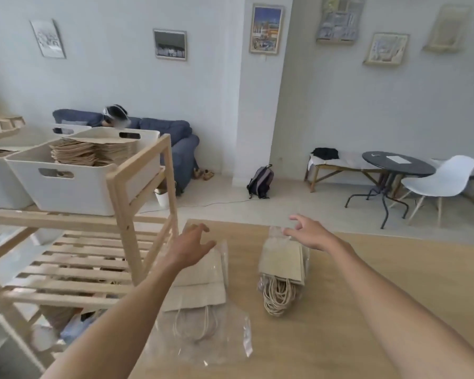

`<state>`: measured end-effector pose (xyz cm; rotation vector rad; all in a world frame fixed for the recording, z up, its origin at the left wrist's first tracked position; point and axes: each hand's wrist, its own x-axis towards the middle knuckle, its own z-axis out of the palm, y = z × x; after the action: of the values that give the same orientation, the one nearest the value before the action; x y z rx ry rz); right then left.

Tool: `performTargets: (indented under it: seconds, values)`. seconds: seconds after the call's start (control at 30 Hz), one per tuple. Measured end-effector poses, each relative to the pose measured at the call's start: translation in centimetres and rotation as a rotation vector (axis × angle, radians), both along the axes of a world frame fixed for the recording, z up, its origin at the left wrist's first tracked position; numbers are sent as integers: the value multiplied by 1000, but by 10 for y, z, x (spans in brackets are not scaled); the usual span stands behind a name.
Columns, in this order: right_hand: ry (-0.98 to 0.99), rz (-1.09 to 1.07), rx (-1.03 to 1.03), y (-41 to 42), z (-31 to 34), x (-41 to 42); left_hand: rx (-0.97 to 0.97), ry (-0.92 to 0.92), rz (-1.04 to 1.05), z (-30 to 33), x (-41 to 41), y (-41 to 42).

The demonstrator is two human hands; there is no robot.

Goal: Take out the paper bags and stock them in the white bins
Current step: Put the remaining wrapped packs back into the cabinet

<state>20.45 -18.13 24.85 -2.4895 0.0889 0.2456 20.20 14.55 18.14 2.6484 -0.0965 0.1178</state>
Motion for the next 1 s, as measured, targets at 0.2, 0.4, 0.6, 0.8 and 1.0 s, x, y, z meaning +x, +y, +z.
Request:
performTargets:
  seconds: [0.2, 0.4, 0.6, 0.8, 1.0]
  values:
    - [72, -158, 71, -27, -71, -18, 21, 165, 124, -79, -25, 5]
    - [249, -392, 66, -46, -133, -10, 38, 211, 326, -129, -44, 24]
    - [327, -572, 243, -40, -166, 12, -30, 328, 458, -147, -33, 51]
    - [417, -634, 311, -27, -179, 31, -17, 414, 519, -159, -5, 53]
    - [442, -579, 313, -17, -184, 48, 103, 564, 360, -152, 18, 56]
